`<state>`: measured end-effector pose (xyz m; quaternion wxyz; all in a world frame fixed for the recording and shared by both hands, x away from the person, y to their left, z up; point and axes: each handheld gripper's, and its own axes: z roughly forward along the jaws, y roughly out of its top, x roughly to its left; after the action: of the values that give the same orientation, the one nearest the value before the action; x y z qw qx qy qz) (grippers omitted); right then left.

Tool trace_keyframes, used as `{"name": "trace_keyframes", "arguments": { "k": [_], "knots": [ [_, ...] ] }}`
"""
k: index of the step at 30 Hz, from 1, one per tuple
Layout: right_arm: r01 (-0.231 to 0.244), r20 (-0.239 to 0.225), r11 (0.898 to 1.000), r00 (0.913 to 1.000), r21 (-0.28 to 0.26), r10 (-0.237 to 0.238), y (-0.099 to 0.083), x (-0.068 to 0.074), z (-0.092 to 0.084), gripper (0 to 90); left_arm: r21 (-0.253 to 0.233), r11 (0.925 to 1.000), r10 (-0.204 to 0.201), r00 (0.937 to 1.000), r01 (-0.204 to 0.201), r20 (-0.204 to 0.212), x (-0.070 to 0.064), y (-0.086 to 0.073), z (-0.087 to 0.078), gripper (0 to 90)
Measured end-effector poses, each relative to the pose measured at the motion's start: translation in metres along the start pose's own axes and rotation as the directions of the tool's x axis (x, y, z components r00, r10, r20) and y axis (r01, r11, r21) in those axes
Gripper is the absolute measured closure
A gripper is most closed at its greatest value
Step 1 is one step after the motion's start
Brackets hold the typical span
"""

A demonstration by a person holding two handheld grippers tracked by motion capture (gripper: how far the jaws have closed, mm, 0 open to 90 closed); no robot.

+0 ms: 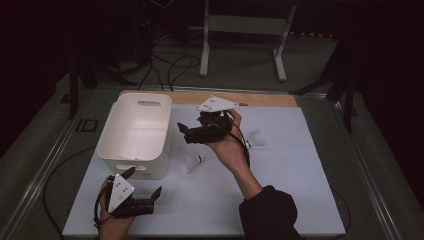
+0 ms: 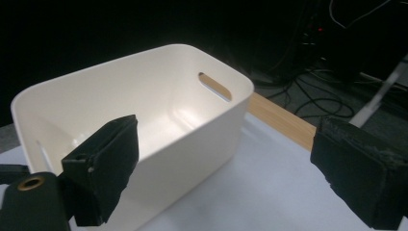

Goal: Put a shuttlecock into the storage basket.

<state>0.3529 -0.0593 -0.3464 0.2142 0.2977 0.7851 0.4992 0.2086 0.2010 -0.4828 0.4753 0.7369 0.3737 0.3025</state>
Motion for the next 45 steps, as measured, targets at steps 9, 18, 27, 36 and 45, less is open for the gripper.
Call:
{"name": "trace_keyframes", "arguments": {
  "k": [9,18,27,36,45],
  "knots": [
    [-0.025,0.025,1.0,0.9994,-0.01,0.026,-0.011,-0.009,-0.012,9.9,0.003,1.0,0.002,1.0,-0.002,-0.001,0.0,0.0,0.0,0.3],
    [-0.056,0.064,0.998,0.9963,-0.031,0.057,-0.021,-0.028,-0.027,9.9,0.003,1.0,-0.003,1.0,0.003,-0.002,-0.001,-0.001,0.001,0.3],
    [-0.075,0.122,0.997,0.9896,-0.014,0.077,-0.029,-0.048,-0.033,9.9,0.0,1.0,-0.005,1.0,0.005,0.001,-0.001,0.0,0.002,0.3],
    [-0.065,0.163,0.998,0.9846,0.006,0.063,-0.033,-0.063,-0.035,9.9,0.005,1.0,0.001,1.0,-0.001,0.001,-0.001,0.0,0.002,0.3],
    [-0.083,0.194,0.996,0.9783,0.039,0.074,-0.039,-0.076,-0.035,9.9,0.008,1.0,0.004,1.0,-0.004,0.003,-0.001,0.0,0.002,0.3]
  ]
}}
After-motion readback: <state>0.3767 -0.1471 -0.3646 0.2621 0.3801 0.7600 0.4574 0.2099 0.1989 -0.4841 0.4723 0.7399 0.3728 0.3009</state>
